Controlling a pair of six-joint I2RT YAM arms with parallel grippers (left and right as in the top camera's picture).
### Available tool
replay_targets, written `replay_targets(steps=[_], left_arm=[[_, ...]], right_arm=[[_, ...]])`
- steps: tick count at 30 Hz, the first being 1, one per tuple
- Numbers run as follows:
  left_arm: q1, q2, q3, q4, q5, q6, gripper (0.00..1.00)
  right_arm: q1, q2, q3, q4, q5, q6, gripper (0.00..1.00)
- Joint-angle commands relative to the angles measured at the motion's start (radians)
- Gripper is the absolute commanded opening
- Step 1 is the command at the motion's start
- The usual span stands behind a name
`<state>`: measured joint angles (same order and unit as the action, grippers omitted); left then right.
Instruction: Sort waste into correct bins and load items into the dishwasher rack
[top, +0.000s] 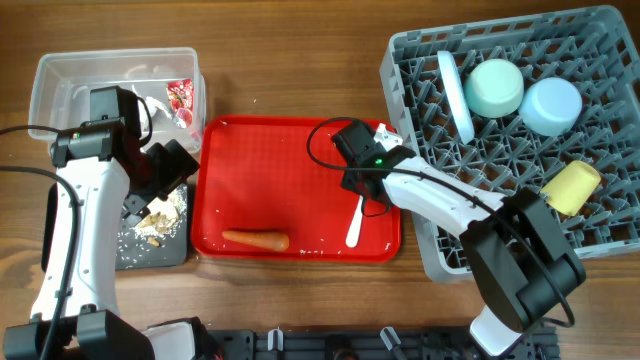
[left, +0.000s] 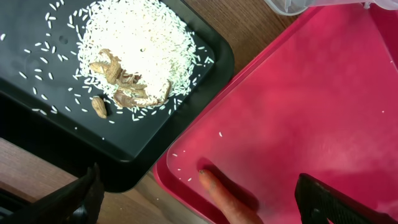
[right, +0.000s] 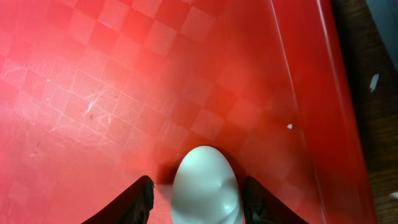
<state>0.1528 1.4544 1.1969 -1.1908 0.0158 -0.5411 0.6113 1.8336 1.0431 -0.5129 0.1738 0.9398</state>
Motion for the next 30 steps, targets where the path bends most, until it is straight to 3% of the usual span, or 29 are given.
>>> replay_targets(steps=[1, 5, 8, 17, 24, 30], left_arm=[[0.005, -0.020, 0.000, -0.003, -0.006, -0.018, 1.00], [0.005, -0.020, 0.000, -0.003, -0.006, -0.018, 1.00], [0.005, -0.020, 0.000, -0.003, -0.006, -0.018, 1.00], [0.005, -0.020, 0.000, -0.003, -0.006, -0.018, 1.00], [0.005, -0.020, 0.000, -0.003, -0.006, -0.018, 1.00], [0.005, -0.020, 0.000, -0.002, -0.006, -0.017, 1.00]], right_arm=[[0.000, 0.045, -0.021, -0.029, -0.103, 0.004, 0.50], [0.000, 0.045, -0.021, -0.031, -0.105, 0.006, 0.47], [0.000, 0.045, -0.021, -0.031, -0.105, 0.005, 0.34], [0.000, 0.014, -0.014, -0.031, -0.105, -0.023, 0.32], [-0.024, -0.309, 0.019, -0.038, -0.087, -0.367, 0.31], [-0.209, -0.571, 0.019, -0.140, -0.086, -0.682, 0.31]])
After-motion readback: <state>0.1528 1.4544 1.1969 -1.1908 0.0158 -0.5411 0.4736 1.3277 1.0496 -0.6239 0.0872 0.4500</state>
